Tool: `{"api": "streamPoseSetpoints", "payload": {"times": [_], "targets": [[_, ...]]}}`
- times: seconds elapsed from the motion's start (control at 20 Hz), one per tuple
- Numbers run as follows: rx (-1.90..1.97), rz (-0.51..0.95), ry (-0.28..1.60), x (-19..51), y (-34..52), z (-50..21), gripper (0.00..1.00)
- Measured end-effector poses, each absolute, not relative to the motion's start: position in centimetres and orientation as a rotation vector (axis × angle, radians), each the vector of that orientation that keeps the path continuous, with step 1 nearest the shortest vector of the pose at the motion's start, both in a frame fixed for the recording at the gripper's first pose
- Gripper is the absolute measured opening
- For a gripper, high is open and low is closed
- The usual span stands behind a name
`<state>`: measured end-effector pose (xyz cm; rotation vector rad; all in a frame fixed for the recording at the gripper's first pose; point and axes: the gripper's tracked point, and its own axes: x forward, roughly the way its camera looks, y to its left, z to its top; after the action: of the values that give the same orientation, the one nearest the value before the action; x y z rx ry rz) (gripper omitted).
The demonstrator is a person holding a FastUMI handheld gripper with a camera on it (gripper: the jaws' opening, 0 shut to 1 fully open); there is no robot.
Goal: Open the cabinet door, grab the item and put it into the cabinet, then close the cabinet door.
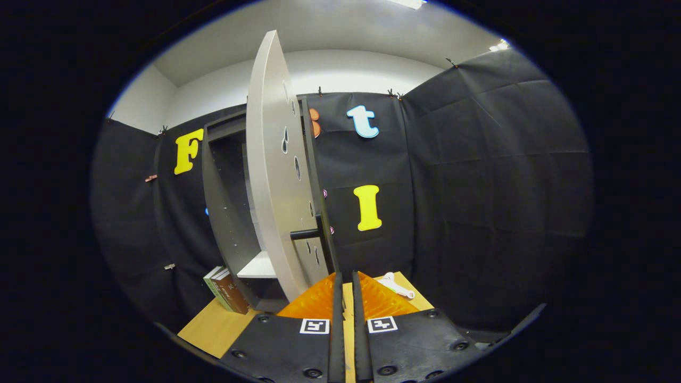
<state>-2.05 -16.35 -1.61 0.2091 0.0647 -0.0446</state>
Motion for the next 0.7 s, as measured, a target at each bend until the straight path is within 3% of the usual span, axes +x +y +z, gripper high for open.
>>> {"api": "streamPoseSetpoints", "payload": {"times": [0.2, 0.4, 0.65, 0.7], "targets": [[0.162, -0.055, 0.083, -3.0, -16.0, -1.8, 0.13], [0.13, -0.072, 0.122, -9.5, -14.3, -3.2, 0.28], [0.127, -0.045, 0.159, -11.2, -10.8, -5.2, 0.79], [0.13, -0.039, 0.156, -11.4, -10.1, -5.4, 0.84]]}}
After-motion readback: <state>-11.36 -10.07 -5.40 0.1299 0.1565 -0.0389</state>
